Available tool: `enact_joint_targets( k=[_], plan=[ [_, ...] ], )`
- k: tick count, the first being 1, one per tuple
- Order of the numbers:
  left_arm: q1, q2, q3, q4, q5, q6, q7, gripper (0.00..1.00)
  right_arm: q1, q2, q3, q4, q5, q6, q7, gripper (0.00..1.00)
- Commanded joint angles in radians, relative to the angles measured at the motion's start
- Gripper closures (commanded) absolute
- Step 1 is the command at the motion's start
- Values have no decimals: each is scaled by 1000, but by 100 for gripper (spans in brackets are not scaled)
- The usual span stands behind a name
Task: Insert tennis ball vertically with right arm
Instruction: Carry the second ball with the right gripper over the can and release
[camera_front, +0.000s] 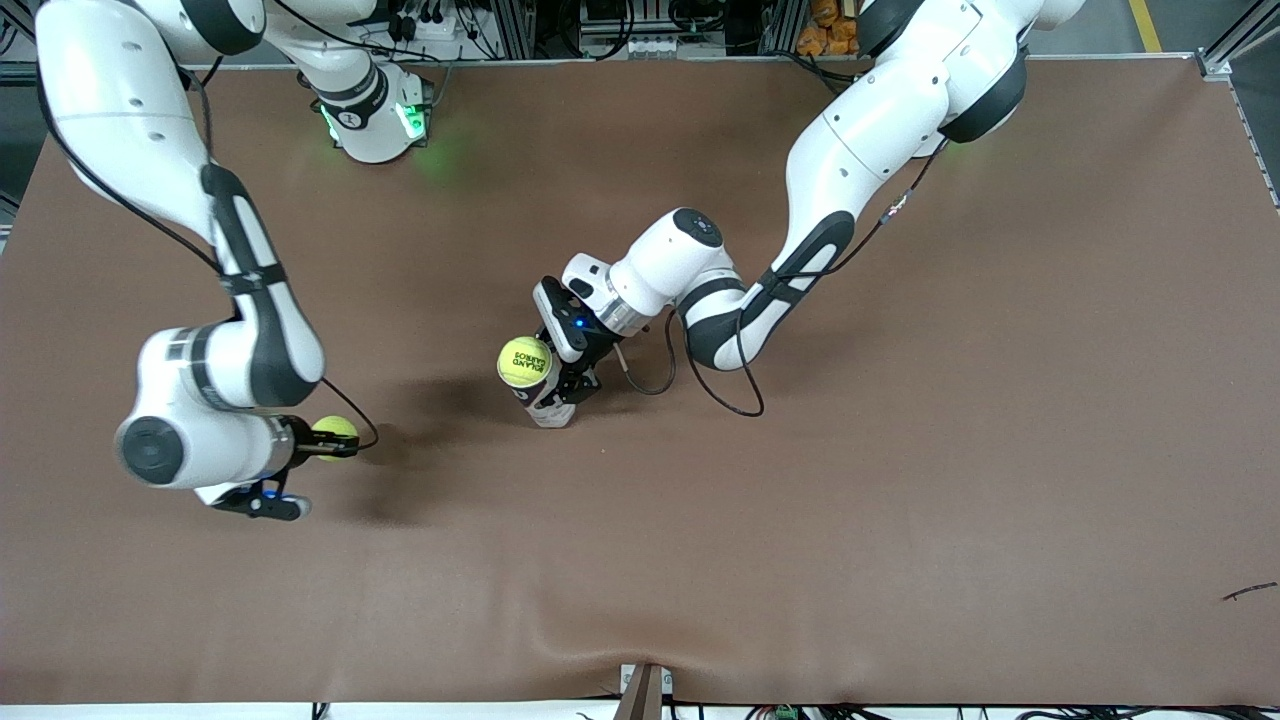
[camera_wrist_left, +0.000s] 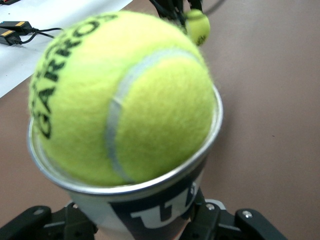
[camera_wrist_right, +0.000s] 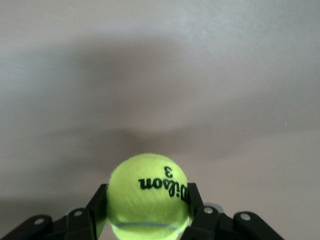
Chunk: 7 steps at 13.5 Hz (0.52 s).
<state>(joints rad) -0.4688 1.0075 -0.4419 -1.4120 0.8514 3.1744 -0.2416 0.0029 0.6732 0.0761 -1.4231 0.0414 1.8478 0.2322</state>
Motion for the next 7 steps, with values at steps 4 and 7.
enact_joint_targets(
  k=[4,7],
  plan=[
    [-7,-17,12,-11,-5,18,-16,12,80,-52,27,171,175,-269,270,100],
    [-7,-17,12,-11,-5,19,-18,12,114,-70,80,210,288,-311,502,100]
  ],
)
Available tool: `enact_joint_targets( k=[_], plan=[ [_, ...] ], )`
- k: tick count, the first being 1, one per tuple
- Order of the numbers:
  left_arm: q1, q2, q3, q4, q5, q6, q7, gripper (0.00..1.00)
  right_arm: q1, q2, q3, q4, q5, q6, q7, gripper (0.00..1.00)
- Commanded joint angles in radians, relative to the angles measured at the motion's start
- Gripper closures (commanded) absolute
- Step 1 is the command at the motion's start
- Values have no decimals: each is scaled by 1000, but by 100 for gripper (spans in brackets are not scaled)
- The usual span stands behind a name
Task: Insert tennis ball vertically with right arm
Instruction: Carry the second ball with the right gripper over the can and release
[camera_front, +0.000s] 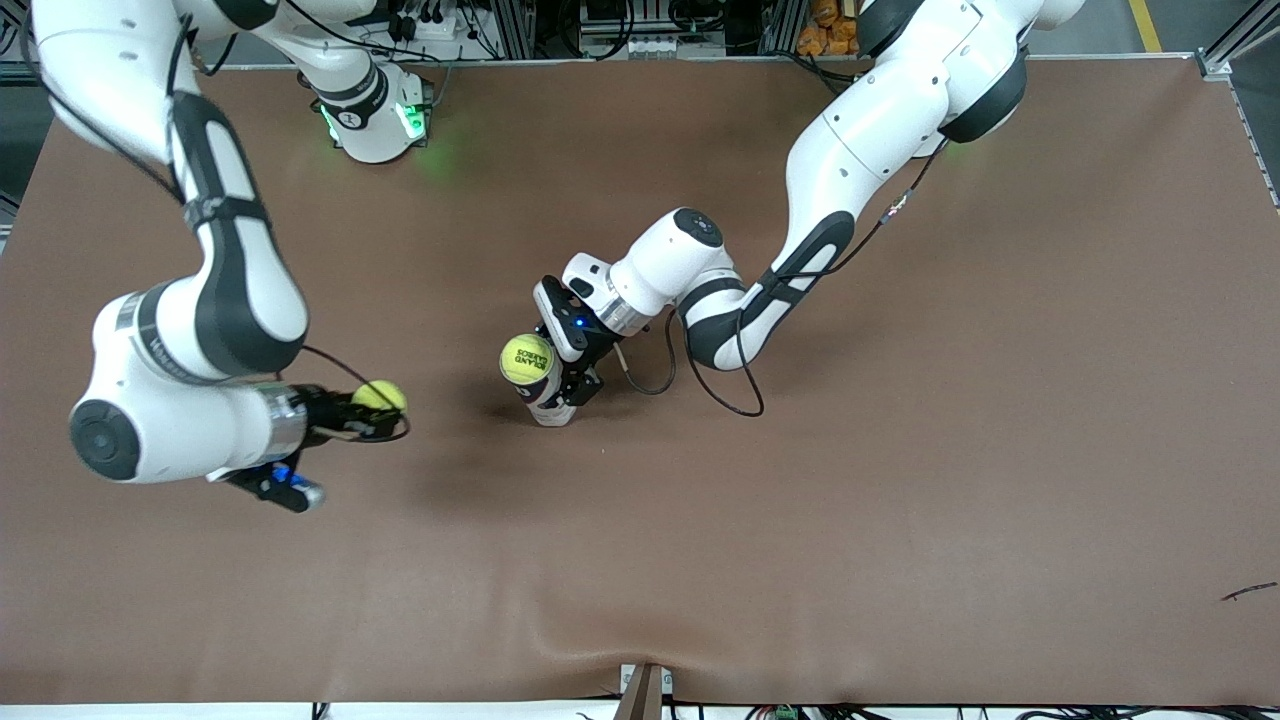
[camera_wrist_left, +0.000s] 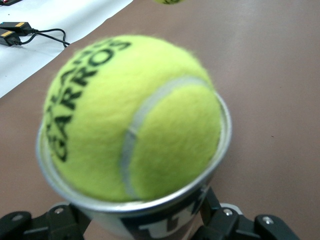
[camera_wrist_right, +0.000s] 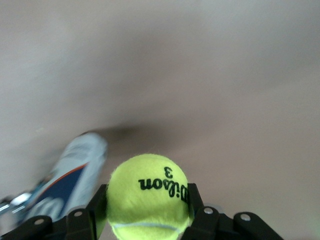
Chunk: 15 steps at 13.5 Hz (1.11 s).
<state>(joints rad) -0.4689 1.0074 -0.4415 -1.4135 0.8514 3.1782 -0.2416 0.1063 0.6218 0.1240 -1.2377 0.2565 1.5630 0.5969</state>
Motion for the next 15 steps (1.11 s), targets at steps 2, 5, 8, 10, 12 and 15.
enact_joint_targets(
  k=[2,5,8,10,12,15],
  plan=[
    [-7,-13,12,-12,-3,29,-16,13,9,-23,84,56,115,-21,252,100],
    [-7,-13,13,-12,0,31,-15,15,21,-23,160,70,110,-11,386,100],
    [-8,-13,13,-10,0,32,-13,28,44,-22,160,61,101,-8,391,100],
    [-8,-13,13,-10,-2,32,-15,26,62,-17,160,47,93,20,391,100],
    [-8,-13,13,-12,-2,32,-15,24,73,-13,160,17,63,49,391,100],
    [-8,-12,13,-12,-2,32,-15,15,84,-10,160,-45,26,118,383,100]
  ],
)
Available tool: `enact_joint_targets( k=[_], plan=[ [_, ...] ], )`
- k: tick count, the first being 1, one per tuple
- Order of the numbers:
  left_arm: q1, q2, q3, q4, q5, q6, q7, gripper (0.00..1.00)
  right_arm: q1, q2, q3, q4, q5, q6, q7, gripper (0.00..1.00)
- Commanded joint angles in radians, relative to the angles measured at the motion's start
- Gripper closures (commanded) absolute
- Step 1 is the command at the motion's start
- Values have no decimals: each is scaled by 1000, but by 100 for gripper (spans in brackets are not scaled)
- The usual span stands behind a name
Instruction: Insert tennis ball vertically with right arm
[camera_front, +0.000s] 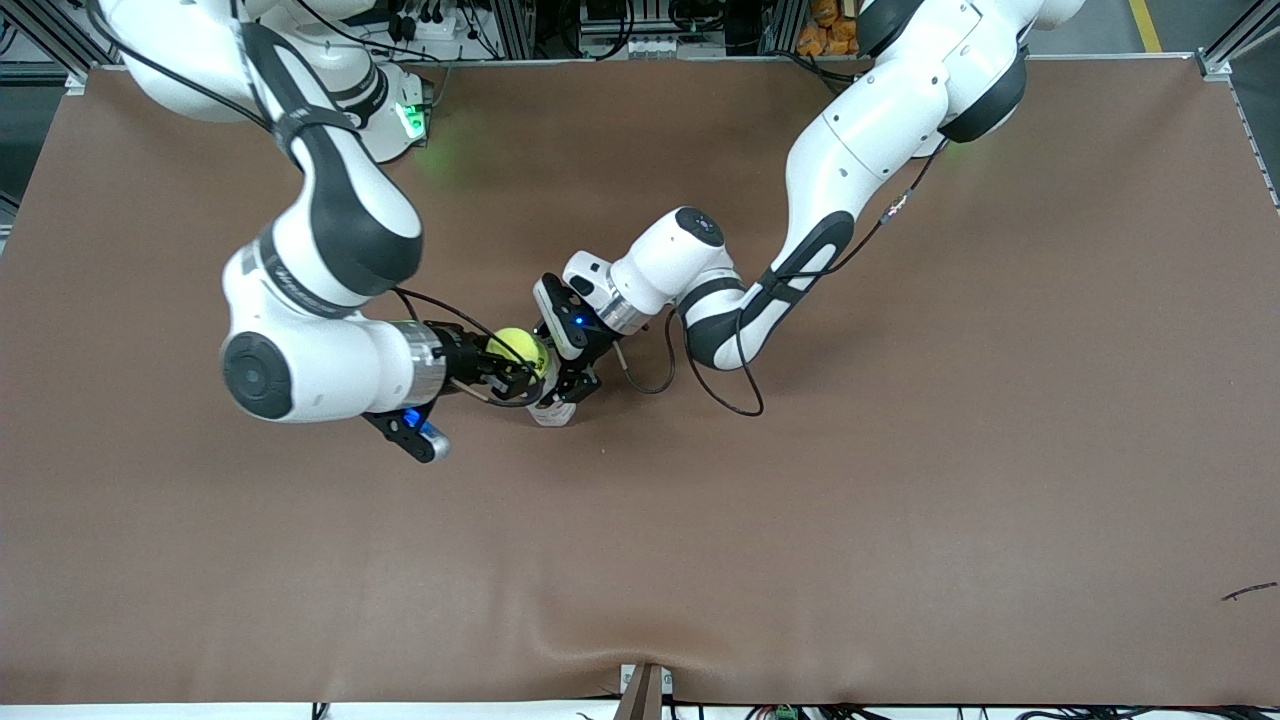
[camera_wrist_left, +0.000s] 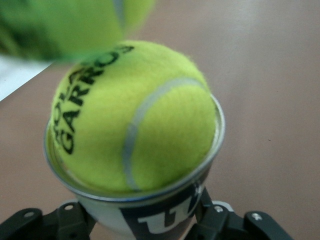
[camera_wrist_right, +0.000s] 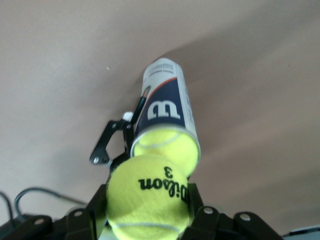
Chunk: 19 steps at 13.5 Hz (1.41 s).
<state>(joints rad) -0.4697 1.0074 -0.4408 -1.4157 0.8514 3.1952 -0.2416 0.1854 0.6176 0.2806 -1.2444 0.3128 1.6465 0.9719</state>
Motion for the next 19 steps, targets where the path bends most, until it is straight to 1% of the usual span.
enact_joint_targets(
  k=[1,3,4,5,6,10,12,14,15,16,17,18,19],
  plan=[
    [-7,-12,13,-9,-2,15,-15,14,3,7,3,-39,-43,38,8,100],
    [-7,-12,13,-9,0,15,-15,14,6,17,3,-40,-49,58,8,100],
    [-7,-12,13,-9,0,15,-15,14,8,27,3,-40,-49,62,10,90],
    [-7,-12,13,-11,0,15,-15,14,6,30,3,-40,-49,65,16,15],
    [-7,-12,13,-11,0,15,-15,14,8,31,3,-40,-49,62,25,0],
    [-7,-12,13,-12,0,15,-15,14,8,17,5,-32,-41,47,27,0],
    [-7,-12,13,-12,0,15,-15,14,-12,4,2,-20,-44,18,24,0],
    [-7,-12,13,-12,0,15,-15,14,-53,4,-11,34,-52,21,15,0],
    [-7,-12,13,-12,0,15,-15,14,-73,8,-24,87,-70,29,7,0],
    [-7,-12,13,-12,0,15,-15,14,-81,14,-47,132,-102,41,-60,0],
    [-7,-12,13,-12,0,15,-15,14,-89,14,-85,141,-116,73,-187,0],
    [-7,-10,13,-14,0,15,-15,14,-96,14,-113,138,-116,122,-332,0],
    [-7,-10,13,-17,0,15,-15,13,-101,16,-133,137,-119,140,-452,0]
  ],
)
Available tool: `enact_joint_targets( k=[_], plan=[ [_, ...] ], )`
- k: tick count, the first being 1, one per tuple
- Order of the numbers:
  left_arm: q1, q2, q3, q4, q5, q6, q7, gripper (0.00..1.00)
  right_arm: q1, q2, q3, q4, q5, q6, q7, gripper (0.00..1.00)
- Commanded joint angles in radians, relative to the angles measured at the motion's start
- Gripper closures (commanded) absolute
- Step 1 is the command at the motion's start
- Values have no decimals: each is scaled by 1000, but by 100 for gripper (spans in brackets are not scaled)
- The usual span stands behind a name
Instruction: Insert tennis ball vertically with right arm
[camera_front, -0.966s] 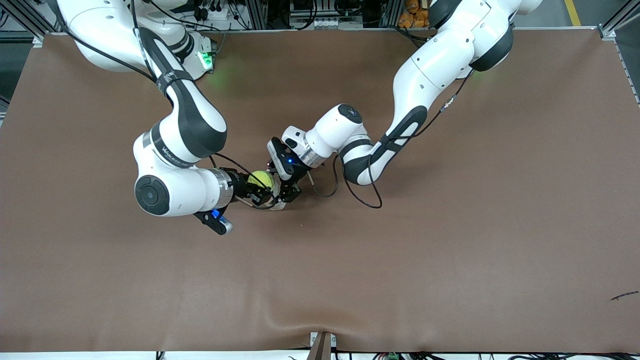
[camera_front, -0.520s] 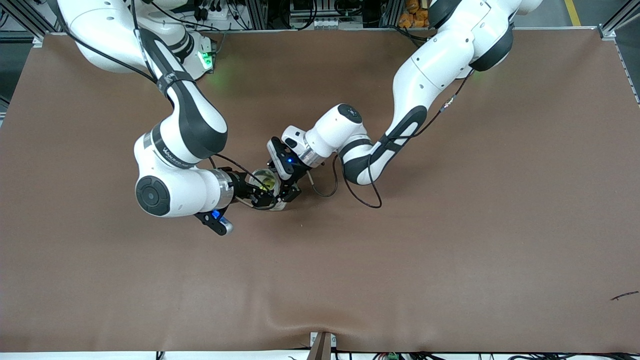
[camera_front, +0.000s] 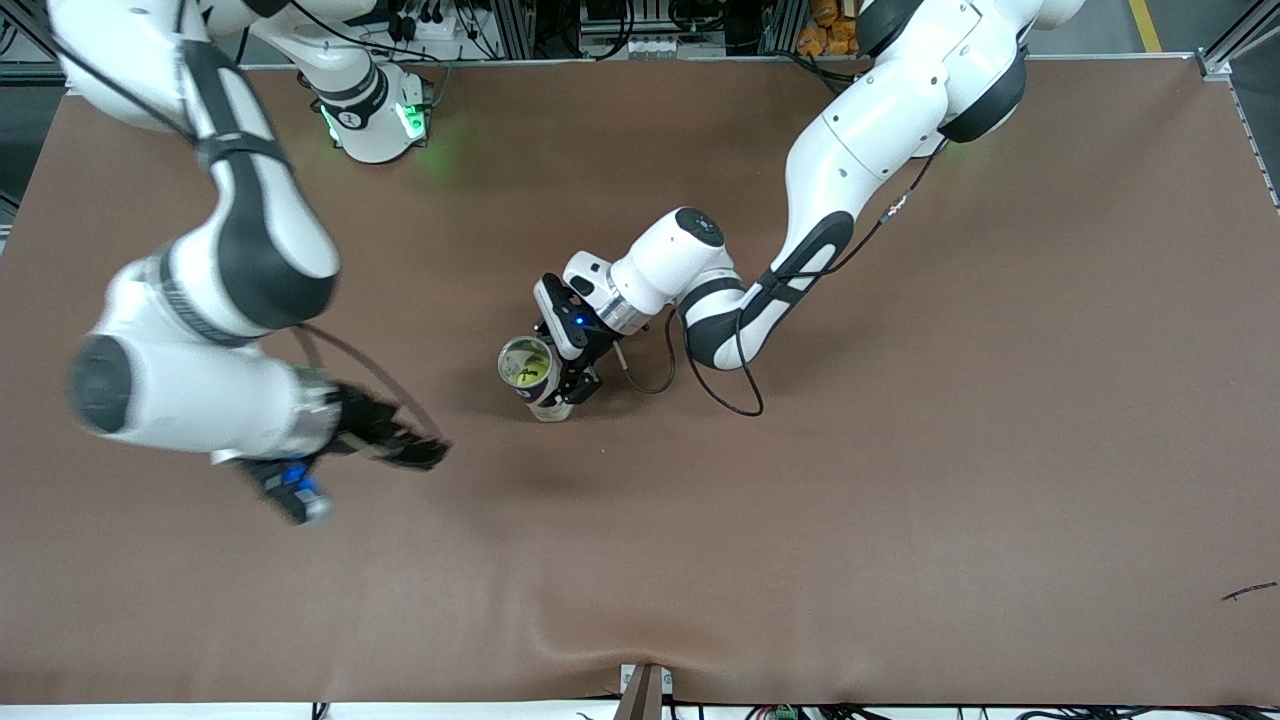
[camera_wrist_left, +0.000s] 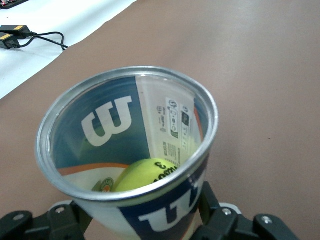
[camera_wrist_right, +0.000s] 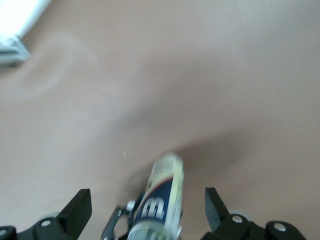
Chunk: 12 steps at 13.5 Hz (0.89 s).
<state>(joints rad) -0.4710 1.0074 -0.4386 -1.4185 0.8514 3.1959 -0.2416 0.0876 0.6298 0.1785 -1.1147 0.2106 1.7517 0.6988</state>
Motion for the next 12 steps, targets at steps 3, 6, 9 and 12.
enact_joint_targets(
  k=[3,6,9,12],
  plan=[
    [-6,-7,12,-16,2,15,-15,13,-3,-2,-138,9,-28,37,-345,0],
    [-8,5,12,-14,2,16,-13,12,-5,-10,-235,9,-31,-3,-534,0],
    [-11,8,12,-16,-8,16,-15,0,-3,-82,-310,16,-45,-87,-674,0],
    [-12,17,12,-16,-11,16,-15,0,-3,-178,-343,15,-92,-217,-801,0]
  ],
)
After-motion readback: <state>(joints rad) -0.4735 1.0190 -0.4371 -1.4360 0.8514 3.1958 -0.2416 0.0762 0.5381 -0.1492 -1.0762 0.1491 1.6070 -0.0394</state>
